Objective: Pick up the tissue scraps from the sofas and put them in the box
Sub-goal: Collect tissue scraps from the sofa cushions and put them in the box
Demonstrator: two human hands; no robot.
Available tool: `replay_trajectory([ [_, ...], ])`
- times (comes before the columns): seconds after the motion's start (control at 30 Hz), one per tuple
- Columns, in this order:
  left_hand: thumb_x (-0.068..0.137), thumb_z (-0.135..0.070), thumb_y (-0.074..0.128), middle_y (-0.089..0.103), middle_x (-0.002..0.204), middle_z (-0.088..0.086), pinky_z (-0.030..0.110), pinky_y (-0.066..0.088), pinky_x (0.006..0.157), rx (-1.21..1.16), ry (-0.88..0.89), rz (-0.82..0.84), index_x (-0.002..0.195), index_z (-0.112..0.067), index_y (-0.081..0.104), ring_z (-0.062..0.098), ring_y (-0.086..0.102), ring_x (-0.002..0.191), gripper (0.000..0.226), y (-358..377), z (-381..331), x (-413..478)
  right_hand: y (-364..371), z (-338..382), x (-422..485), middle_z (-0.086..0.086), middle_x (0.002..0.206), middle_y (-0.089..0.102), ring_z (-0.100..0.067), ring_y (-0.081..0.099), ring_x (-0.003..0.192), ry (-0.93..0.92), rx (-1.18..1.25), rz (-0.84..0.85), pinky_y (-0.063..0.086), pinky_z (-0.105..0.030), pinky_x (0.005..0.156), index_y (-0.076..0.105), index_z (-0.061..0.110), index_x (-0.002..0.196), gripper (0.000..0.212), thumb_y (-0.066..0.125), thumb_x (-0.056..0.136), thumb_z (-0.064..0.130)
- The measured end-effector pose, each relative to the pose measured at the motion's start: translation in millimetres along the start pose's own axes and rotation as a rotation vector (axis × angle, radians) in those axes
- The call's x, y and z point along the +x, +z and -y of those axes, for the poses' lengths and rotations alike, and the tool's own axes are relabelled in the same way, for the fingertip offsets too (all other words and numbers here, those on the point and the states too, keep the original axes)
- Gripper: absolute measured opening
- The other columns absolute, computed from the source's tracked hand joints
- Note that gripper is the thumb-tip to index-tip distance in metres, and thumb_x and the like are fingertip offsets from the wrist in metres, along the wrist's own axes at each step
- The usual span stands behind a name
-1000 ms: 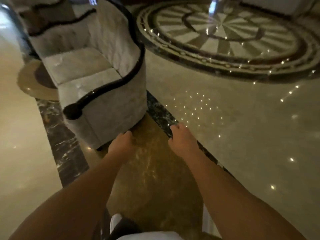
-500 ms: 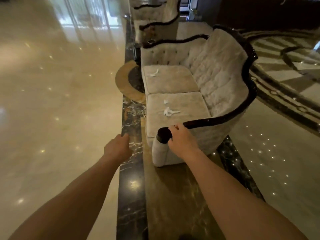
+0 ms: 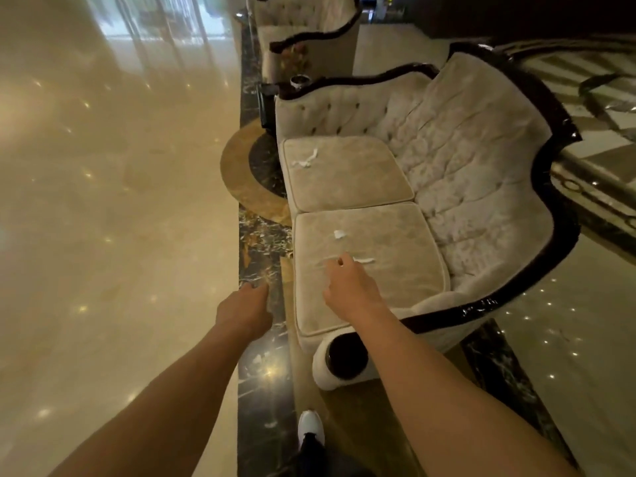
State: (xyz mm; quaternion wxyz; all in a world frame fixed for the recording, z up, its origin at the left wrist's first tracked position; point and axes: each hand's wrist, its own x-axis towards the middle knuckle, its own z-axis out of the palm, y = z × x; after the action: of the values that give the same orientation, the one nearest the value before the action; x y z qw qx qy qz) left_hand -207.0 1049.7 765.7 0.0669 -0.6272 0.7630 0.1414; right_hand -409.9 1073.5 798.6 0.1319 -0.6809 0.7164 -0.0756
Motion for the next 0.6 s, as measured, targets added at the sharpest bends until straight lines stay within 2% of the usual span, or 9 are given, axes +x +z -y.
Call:
replay_trajectory([
  [0.1, 0.080, -0.039, 0.058, 0.057, 0.109, 0.008, 0.039, 0.052, 0.073, 0.036, 0.044, -0.032, 0.120, -0.022, 0.046, 0.030, 0.060, 0.097, 0.044, -25.6, -5.5, 64.2, -1.3, -1.9, 54.7, -0.010, 0.121, 0.043, -0.032, 0.047, 0.109, 0.080, 0.044, -0.003, 0.044, -0.039, 0.075, 0.049, 0.014, 0.115, 0.024, 0.050, 0.090, 0.012],
  [0.2, 0.082, -0.037, 0.057, 0.057, 0.113, 0.010, 0.041, 0.053, 0.076, 0.078, 0.132, 0.012, 0.114, -0.020, 0.049, 0.031, 0.059, 0.098, 0.037, -36.4, -17.0, 130.1, 10.3, -14.2, 98.4, -0.009, 0.127, 0.041, -0.032, 0.043, 0.116, 0.166, 0.075, 0.026, 0.047, -0.041, 0.081, 0.048, 0.015, 0.122, 0.032, 0.052, 0.090, 0.015],
  [0.4, 0.079, -0.033, 0.056, 0.054, 0.114, 0.009, 0.042, 0.053, 0.074, 0.148, 0.312, 0.187, 0.114, -0.020, 0.047, 0.031, 0.056, 0.102, 0.038, -2.8, -46.9, 260.5, 56.7, -67.4, 175.0, -0.011, 0.134, 0.039, -0.031, 0.042, 0.117, 0.413, 0.144, 0.113, 0.046, -0.039, 0.090, 0.047, 0.017, 0.131, 0.042, 0.054, 0.090, 0.017],
  [0.53, 0.081, -0.028, 0.056, 0.052, 0.107, 0.007, 0.042, 0.051, 0.076, 0.272, 0.454, 0.323, 0.117, -0.018, 0.046, 0.030, 0.054, 0.099, 0.038, 25.4, -78.3, 347.8, 92.1, -102.9, 224.9, -0.010, 0.128, 0.043, -0.029, 0.046, 0.109, 0.634, 0.205, 0.090, 0.044, -0.034, 0.081, 0.047, 0.020, 0.128, 0.038, 0.054, 0.091, 0.016],
  [0.6, 0.082, -0.027, 0.057, 0.051, 0.108, 0.006, 0.042, 0.050, 0.075, 0.296, 0.518, 0.383, 0.118, -0.020, 0.045, 0.029, 0.053, 0.099, 0.038, 39.5, -96.6, 389.4, 113.4, -117.7, 247.4, -0.009, 0.128, 0.045, -0.029, 0.048, 0.109, 0.743, 0.257, 0.081, 0.044, -0.034, 0.085, 0.048, 0.021, 0.127, 0.039, 0.055, 0.089, 0.016],
])
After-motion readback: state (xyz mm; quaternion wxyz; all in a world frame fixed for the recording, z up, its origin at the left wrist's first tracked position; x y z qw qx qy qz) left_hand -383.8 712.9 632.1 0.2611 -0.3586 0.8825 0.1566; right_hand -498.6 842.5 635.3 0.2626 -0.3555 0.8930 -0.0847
